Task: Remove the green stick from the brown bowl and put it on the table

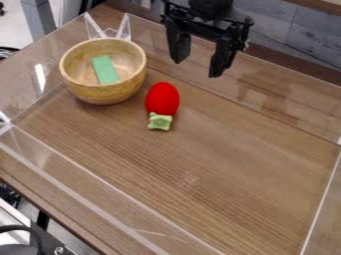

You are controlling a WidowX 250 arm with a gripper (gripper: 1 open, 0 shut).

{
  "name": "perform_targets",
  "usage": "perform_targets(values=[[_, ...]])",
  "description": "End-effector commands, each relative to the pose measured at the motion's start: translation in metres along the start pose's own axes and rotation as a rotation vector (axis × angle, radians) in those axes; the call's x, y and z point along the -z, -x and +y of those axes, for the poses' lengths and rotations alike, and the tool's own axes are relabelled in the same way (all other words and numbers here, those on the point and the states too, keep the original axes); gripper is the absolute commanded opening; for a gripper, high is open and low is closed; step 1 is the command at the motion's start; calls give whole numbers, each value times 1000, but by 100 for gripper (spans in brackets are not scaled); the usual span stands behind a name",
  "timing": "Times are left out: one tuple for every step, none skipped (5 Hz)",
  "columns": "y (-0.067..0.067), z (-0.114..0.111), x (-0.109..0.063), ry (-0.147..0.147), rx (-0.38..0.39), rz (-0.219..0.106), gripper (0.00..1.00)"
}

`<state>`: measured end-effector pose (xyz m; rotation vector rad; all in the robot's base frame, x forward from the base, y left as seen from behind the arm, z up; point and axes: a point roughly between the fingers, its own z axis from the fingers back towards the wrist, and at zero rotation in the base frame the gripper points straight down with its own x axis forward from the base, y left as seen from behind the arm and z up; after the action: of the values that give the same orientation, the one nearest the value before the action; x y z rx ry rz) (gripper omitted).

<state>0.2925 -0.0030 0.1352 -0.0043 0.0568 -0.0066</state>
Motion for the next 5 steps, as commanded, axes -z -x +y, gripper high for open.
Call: perform_targets(values=[[8, 2, 7, 4, -40, 10, 100], [8, 32, 5, 8, -123, -14, 100], [11, 74, 4, 9, -196, -42, 100], [15, 110, 10, 12, -258, -69, 100], [14, 139, 19, 9, -321, -79, 100]])
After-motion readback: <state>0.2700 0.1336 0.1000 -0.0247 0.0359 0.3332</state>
